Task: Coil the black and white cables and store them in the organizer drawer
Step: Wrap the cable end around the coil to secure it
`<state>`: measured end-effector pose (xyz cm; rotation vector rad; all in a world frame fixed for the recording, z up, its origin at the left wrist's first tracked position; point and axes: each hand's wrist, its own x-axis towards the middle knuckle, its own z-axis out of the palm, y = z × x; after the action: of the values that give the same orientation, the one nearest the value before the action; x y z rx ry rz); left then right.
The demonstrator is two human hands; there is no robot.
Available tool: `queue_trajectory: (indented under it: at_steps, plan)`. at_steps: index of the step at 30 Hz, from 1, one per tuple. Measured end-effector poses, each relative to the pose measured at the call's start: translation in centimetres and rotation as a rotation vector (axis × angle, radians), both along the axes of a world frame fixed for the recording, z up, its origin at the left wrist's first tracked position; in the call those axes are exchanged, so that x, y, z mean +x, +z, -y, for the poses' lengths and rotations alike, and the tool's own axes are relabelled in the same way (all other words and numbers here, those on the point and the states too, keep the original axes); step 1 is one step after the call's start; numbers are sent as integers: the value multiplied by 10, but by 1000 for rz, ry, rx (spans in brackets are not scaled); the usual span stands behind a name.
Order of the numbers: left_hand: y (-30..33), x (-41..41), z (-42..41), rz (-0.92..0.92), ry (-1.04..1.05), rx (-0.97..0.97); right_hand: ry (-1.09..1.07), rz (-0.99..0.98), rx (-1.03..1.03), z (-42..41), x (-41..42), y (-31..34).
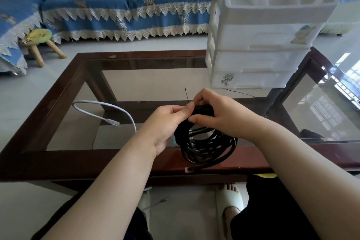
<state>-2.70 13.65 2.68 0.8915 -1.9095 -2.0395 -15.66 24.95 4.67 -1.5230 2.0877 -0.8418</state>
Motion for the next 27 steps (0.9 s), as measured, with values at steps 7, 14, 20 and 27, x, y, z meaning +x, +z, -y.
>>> queue_trajectory:
  at_steps: [7,14,20,27]
  plan:
    - [3,1,9,17,42,26,31,-169,-19,1,7,0]
    - [3,8,24,13,-81,218,132,-470,-159,-1,15,-2]
    - [-2,11,26,23,-118,227,258,-663,-216,0,16,-8]
    - [-11,16,24,1,-141,211,333,-698,-239,-1,18,-13]
